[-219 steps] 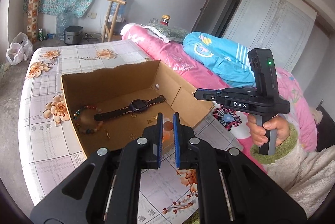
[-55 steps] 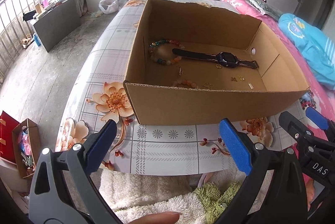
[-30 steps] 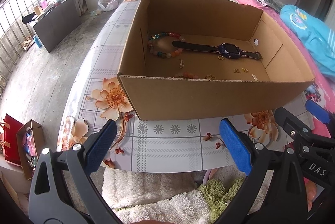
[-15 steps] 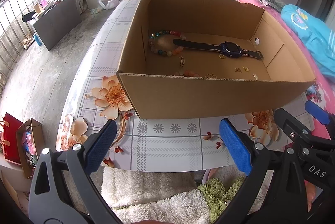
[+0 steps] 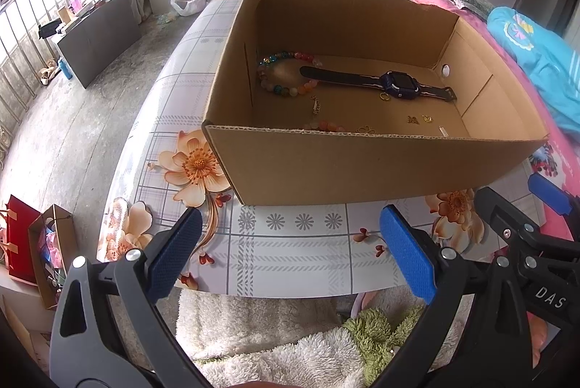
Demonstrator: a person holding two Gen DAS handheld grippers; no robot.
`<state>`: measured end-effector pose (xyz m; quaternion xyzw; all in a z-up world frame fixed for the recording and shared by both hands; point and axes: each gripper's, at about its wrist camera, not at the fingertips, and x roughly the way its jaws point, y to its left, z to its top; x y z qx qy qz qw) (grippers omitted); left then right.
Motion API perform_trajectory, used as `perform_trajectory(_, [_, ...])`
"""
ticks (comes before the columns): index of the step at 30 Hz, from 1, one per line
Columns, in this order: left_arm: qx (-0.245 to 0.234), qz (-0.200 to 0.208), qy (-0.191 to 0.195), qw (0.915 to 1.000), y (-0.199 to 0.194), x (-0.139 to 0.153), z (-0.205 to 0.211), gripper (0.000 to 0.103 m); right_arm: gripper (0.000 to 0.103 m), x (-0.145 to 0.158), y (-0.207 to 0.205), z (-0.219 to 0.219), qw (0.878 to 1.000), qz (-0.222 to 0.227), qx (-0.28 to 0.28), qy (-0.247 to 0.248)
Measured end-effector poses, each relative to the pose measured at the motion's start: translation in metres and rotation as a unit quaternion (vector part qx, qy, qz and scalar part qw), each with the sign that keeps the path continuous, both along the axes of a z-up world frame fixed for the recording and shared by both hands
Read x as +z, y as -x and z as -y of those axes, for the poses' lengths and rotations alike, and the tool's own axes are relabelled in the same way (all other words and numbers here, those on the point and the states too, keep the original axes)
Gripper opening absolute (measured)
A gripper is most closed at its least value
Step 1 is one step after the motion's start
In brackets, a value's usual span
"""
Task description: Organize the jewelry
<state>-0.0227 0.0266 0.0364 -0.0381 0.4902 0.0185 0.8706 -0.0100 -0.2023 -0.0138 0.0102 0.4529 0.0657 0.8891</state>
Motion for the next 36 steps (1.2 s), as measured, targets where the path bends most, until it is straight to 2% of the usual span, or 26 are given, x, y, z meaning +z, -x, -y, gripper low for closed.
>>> perform_trajectory(36, [0.006,-0.016,-0.005,0.9998,-0.01,-0.008,0.0,0.095,0.097,-0.013,-0.012,-0.005,1.0,-0.025,0.005,0.002])
